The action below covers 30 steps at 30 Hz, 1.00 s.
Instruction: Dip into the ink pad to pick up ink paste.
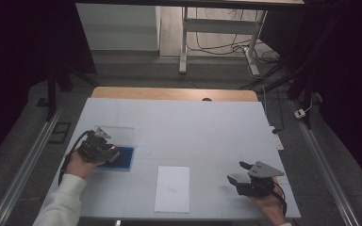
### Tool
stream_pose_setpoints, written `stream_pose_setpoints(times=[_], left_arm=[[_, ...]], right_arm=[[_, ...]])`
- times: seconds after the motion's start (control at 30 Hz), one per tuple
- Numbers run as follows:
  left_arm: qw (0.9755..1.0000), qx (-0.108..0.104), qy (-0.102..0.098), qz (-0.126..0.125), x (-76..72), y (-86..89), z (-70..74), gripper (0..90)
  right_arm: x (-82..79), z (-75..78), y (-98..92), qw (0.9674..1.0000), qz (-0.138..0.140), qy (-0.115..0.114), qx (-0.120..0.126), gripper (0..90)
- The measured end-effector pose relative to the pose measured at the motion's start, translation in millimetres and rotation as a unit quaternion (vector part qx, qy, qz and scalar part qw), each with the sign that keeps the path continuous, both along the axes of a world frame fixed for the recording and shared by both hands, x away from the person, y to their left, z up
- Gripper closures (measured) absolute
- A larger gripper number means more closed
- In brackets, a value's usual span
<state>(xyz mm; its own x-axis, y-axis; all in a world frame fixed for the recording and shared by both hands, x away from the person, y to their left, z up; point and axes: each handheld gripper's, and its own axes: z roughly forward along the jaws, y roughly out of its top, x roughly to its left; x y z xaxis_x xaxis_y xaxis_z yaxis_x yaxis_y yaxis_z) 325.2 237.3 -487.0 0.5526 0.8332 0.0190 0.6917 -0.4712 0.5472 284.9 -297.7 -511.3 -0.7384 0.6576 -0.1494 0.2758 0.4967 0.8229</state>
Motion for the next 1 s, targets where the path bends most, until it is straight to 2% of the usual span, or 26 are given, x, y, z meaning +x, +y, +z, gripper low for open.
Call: stream_pose_setpoints(times=[0.07,0.13,0.27,0.53,0.67,1.0], left_arm=[[1.0,0.001,0.001,0.001,-0.3,-1.0,-0.4,70.8],[0.9999,0.013,-0.006,-0.001,-2.1,-4.1,-1.2,70.9],[0.9998,0.016,-0.011,-0.001,-3.2,-5.2,-2.5,71.0],[0.9996,-0.003,-0.027,0.004,-7.1,-1.6,-7.8,71.1],[0.9995,0.004,-0.03,0.004,-7.8,-3.5,-7.8,71.1],[0.9996,-0.001,-0.027,0.004,-6.6,-2.0,-8.1,71.2]], right_arm=[[-0.2,0.1,0.1,1.0,0.0,0.0,0.0,26.5],[-0.2,0.0,0.2,1.0,0.0,0.0,0.0,26.5],[-0.3,-0.1,0.6,1.0,0.001,0.0,-0.001,26.5],[-1.0,0.2,1.7,1.0,0.004,0.0,-0.001,26.5],[-0.8,0.2,1.6,1.0,0.004,-0.001,-0.001,26.5],[-0.8,-0.1,1.6,1.0,0.004,-0.001,-0.003,26.5]])
